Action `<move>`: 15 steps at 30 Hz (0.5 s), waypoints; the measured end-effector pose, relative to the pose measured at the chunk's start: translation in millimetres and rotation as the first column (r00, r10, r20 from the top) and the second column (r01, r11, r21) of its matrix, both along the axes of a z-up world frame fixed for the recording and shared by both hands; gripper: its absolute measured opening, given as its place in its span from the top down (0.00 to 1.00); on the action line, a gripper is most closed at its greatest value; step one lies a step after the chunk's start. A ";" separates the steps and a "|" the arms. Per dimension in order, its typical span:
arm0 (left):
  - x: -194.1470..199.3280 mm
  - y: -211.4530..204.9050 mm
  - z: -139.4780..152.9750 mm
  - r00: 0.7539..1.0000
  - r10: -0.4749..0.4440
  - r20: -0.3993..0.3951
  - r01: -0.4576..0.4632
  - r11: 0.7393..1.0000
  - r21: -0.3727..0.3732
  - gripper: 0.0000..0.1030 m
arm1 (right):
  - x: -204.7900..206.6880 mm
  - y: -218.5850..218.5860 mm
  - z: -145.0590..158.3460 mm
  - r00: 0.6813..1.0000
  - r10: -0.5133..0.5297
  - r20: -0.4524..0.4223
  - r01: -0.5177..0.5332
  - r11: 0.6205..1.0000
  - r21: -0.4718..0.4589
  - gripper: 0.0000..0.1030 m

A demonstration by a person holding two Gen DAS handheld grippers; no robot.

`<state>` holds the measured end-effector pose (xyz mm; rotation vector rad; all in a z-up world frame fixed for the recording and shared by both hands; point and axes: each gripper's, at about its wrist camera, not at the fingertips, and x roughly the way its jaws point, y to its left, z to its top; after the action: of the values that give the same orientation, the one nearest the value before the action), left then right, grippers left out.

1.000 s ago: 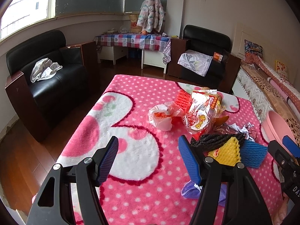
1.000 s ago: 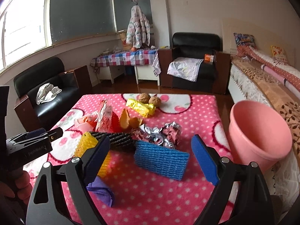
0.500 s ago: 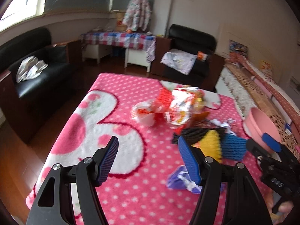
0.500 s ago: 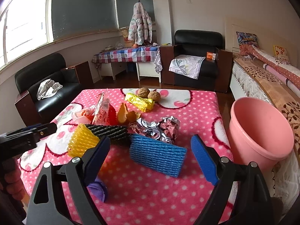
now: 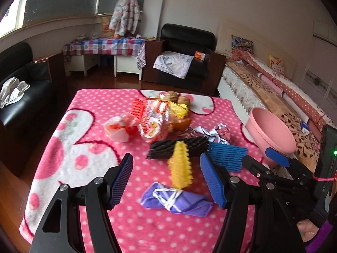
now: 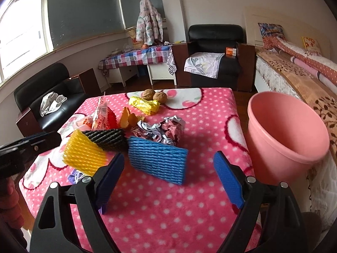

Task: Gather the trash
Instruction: 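Move the left tool toward the yellow foam mesh while the right tool approaches the blue foam mesh, then grasp the yellow foam mesh with the left tool while the right tool grasps the blue foam mesh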

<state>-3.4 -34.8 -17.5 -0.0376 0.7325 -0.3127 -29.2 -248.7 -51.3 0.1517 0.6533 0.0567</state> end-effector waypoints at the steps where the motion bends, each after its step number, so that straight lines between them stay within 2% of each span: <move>1: 1.2 -3.9 -2.4 1.000 -0.008 -0.005 0.008 1.000 0.008 0.40 | 0.1 -2.4 -1.2 1.000 -0.003 -0.003 0.003 1.000 0.009 0.16; 3: 3.3 -7.5 -6.6 1.000 -0.015 -0.019 0.015 1.000 0.013 0.42 | 1.2 -5.3 -2.3 1.000 -0.005 -0.010 0.005 1.000 0.018 0.21; 10: 11.5 -10.9 -21.7 0.998 -0.010 -0.069 0.012 1.000 0.027 0.51 | 5.2 -9.3 -9.5 0.999 0.002 -0.034 -0.001 0.999 0.040 0.21; 15: 19.6 -13.0 -32.1 0.993 0.007 -0.115 -0.002 0.999 0.038 0.64 | 8.6 -9.7 -10.9 0.999 0.005 -0.041 -0.003 0.999 0.048 0.21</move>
<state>16.2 -47.7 -49.6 -0.0217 0.8524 -0.2941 -20.7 -258.4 -62.3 0.1982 0.6936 0.0729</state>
